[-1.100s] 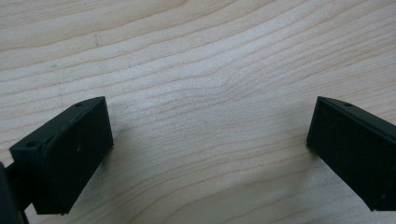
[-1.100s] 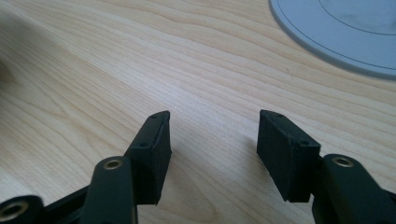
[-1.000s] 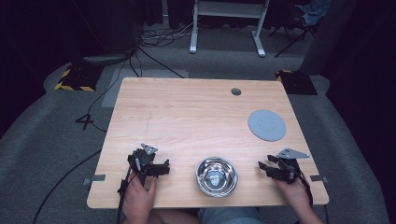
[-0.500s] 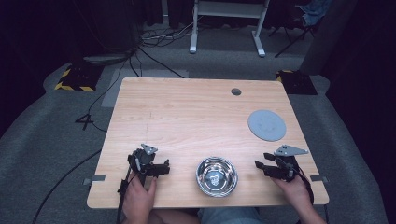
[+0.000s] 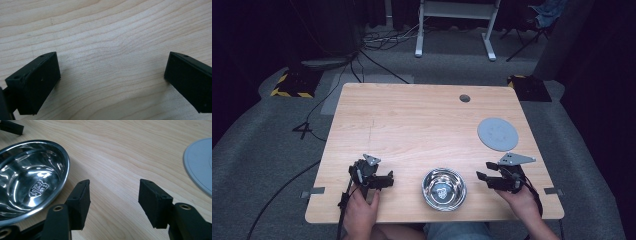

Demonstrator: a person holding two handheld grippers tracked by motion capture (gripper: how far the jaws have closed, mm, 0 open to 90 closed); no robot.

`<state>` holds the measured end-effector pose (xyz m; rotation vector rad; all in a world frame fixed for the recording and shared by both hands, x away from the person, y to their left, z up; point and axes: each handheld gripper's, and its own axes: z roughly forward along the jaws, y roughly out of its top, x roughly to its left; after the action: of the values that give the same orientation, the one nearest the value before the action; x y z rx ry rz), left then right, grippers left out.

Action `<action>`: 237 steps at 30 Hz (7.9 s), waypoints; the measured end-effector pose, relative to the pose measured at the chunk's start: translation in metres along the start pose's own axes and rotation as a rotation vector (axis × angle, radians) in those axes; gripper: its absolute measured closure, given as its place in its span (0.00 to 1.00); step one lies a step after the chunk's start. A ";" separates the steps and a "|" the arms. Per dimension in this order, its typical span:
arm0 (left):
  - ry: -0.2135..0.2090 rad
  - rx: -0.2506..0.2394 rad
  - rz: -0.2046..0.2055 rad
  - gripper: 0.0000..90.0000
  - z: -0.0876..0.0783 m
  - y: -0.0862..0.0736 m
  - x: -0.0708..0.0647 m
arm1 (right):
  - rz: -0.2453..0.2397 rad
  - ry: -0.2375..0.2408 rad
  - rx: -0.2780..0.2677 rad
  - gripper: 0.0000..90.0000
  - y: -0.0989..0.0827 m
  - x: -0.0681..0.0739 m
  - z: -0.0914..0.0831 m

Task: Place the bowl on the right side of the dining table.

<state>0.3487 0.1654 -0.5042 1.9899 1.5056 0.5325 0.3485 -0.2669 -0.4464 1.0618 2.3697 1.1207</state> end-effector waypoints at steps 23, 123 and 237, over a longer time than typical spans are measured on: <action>0.000 0.000 -0.001 0.01 0.000 0.000 0.000 | -0.009 0.122 0.065 0.46 0.023 0.030 0.034; 0.000 0.001 -0.002 0.01 0.000 0.000 0.000 | 0.121 0.043 0.111 0.95 0.124 -0.050 0.025; 0.003 0.001 -0.001 0.01 0.000 0.000 0.000 | 0.693 -0.234 0.232 0.94 0.046 -0.230 0.059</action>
<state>0.3489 0.1656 -0.5041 1.9900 1.5081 0.5348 0.5591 -0.3857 -0.4569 2.0698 2.0175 0.8444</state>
